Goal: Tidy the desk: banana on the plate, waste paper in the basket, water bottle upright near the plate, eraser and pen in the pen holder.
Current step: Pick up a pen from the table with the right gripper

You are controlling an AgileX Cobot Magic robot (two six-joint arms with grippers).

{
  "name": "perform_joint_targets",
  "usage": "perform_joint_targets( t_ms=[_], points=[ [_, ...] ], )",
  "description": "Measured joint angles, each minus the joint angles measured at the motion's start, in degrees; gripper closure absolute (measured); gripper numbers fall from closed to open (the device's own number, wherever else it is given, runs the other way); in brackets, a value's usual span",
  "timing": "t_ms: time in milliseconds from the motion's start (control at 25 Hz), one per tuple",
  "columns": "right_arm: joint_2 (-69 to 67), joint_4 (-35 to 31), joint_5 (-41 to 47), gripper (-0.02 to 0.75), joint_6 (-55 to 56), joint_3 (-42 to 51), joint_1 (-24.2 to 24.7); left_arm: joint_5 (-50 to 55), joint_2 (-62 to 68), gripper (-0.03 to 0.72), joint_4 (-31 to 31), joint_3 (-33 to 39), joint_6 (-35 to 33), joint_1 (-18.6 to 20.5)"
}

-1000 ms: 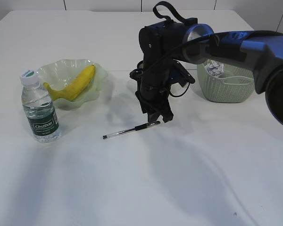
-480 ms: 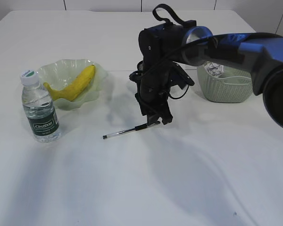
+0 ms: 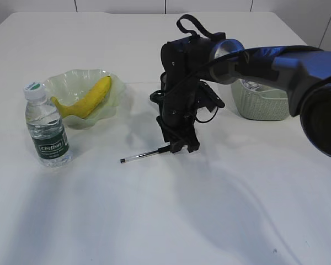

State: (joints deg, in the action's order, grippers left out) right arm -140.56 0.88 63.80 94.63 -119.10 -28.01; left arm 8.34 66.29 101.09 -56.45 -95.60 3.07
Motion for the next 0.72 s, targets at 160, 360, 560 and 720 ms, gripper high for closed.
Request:
perform_joint_targets(
  t_ms=[160, 360, 560, 720],
  points=[
    [-0.35, -0.23, -1.49, 0.498, 0.00, 0.00, -0.07, -0.35, 0.00, 0.449, 0.00, 0.00, 0.00, 0.00],
    [-0.35, 0.45, -1.57, 0.500, 0.00, 0.00, -0.07, -1.33, 0.00, 0.449, 0.00, 0.00, 0.00, 0.00],
    [-0.35, 0.45, -1.62, 0.500, 0.00, 0.00, -0.07, -1.46, 0.00, 0.449, 0.00, 0.00, 0.00, 0.00],
    [-0.35, 0.68, -1.71, 0.501, 0.00, 0.00, -0.07, -1.56, 0.00, 0.449, 0.00, 0.00, 0.00, 0.00]
  ],
)
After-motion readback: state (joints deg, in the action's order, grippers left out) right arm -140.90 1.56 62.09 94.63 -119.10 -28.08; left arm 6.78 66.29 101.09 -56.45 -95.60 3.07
